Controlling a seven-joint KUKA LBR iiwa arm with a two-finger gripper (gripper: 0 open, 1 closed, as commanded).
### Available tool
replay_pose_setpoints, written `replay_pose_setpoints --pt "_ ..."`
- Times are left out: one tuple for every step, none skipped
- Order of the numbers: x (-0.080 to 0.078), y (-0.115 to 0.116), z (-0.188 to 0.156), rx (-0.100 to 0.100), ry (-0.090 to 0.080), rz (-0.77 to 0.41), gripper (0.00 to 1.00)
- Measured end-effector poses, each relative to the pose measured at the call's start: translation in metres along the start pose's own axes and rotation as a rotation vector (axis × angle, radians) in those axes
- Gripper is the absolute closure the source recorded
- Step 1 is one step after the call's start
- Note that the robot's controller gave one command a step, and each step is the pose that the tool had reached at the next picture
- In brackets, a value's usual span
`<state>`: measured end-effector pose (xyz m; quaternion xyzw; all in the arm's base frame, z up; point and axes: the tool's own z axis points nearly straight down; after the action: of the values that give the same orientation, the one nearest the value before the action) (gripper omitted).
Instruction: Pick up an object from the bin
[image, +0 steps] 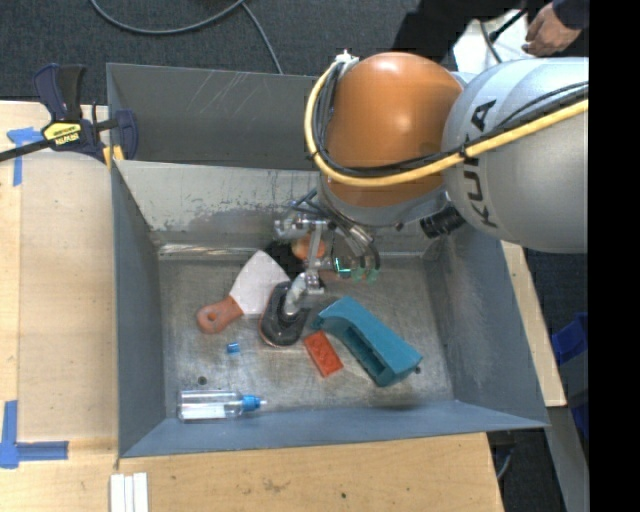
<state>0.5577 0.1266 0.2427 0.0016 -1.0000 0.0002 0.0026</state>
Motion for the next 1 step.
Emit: replay_pose_setpoints --pt "-0.0015 -0.0007 -0.0048 -0.001 -0.008 0.003 0.0"
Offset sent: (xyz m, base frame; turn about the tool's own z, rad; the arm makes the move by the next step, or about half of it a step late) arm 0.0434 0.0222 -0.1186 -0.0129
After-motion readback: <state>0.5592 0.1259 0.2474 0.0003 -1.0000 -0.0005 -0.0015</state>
